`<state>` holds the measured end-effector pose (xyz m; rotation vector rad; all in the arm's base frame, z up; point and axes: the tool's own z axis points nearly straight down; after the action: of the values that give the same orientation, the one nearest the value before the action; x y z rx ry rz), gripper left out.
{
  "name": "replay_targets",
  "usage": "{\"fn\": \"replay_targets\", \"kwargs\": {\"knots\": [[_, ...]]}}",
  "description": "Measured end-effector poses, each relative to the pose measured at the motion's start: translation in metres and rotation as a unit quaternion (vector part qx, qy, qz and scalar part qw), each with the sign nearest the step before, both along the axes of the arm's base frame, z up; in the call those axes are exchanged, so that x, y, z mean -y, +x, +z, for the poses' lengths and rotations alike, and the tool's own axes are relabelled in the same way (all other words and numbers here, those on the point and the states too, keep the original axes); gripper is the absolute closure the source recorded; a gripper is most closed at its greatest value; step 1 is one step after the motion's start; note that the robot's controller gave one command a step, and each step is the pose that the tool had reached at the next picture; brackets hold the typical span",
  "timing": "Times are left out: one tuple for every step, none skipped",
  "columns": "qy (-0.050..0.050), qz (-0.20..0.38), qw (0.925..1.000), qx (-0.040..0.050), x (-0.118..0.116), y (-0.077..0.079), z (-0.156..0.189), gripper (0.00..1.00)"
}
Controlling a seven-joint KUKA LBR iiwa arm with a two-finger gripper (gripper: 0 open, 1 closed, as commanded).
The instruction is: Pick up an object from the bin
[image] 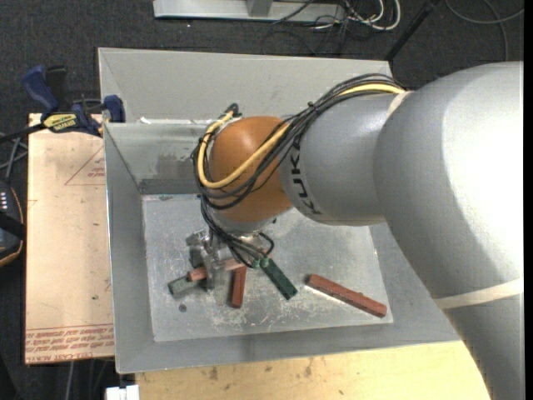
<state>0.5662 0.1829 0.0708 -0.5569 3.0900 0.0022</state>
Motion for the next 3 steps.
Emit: {"fn": "replay_targets", "kwargs": {"knots": [[0.000,0.001,1.0000,0.0002,0.0302,0.0112,0.0628,1.00],[0.000,0.001,1.0000,0.0001,0.0302,0.0111,0.0627,1.00],[0.000,0.001,1.0000,-0.0002,0.0305,0.0104,0.0637,1.00]]}}
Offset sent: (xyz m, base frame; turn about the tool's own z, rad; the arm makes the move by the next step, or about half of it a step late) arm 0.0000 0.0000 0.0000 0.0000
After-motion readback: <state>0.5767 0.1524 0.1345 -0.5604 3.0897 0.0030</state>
